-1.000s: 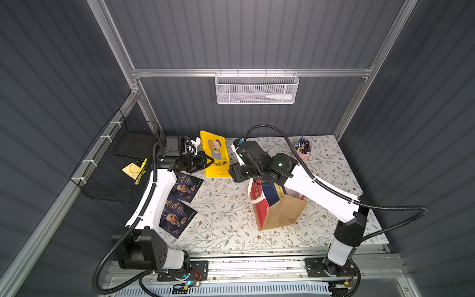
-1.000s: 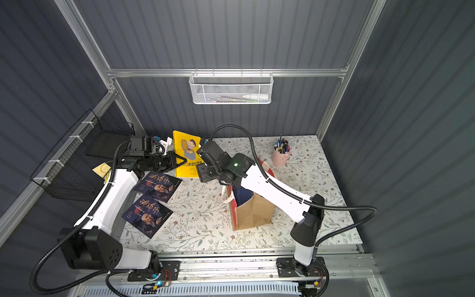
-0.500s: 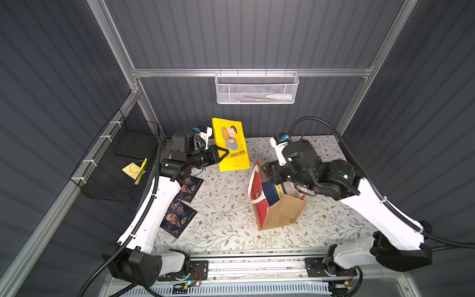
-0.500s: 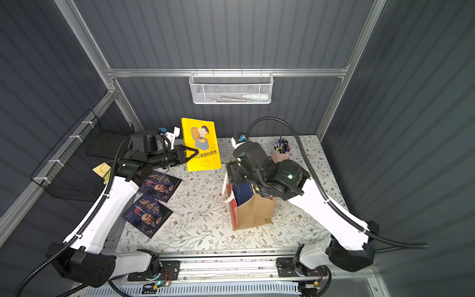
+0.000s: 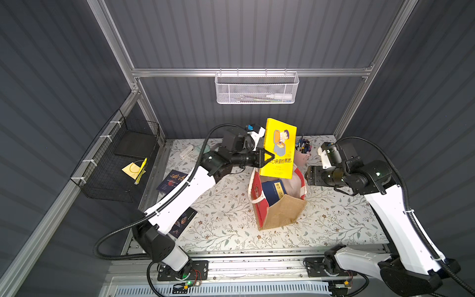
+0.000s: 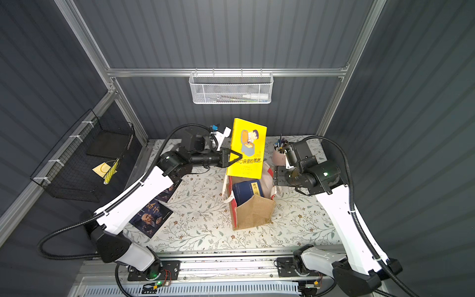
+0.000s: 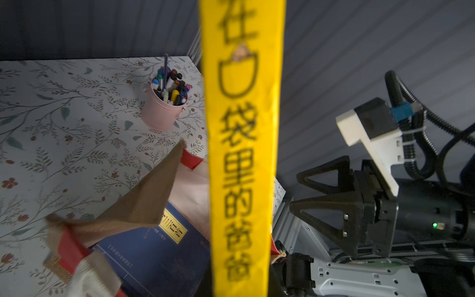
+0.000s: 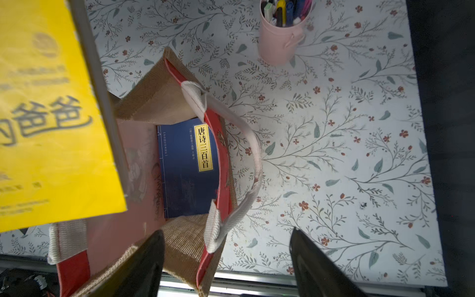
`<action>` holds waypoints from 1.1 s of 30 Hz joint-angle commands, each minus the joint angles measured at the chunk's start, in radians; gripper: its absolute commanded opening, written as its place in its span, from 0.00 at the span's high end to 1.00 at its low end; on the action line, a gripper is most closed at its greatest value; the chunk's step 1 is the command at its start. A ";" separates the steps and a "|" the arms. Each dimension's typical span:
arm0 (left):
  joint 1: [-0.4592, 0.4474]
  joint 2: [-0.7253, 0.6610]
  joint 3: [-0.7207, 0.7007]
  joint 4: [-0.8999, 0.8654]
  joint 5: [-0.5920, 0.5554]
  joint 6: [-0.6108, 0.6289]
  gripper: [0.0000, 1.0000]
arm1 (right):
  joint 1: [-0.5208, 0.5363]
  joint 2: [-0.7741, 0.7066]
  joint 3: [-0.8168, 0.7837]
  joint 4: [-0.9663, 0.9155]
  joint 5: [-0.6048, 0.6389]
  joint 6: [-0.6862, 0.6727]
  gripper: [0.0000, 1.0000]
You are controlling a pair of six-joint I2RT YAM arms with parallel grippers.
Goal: Put the books into the canvas bag
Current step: Adjust the canvas bag at the center of the board.
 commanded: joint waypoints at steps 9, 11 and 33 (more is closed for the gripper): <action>-0.068 0.118 0.044 -0.175 -0.205 0.135 1.00 | -0.105 -0.016 -0.079 0.004 -0.222 -0.056 0.34; -0.067 0.115 0.042 -0.230 -0.255 0.151 1.00 | -0.110 -0.014 -0.089 0.019 -0.236 -0.054 0.35; -0.067 0.022 0.024 -0.340 -0.384 0.189 1.00 | -0.113 0.045 -0.211 0.162 -0.337 0.017 0.32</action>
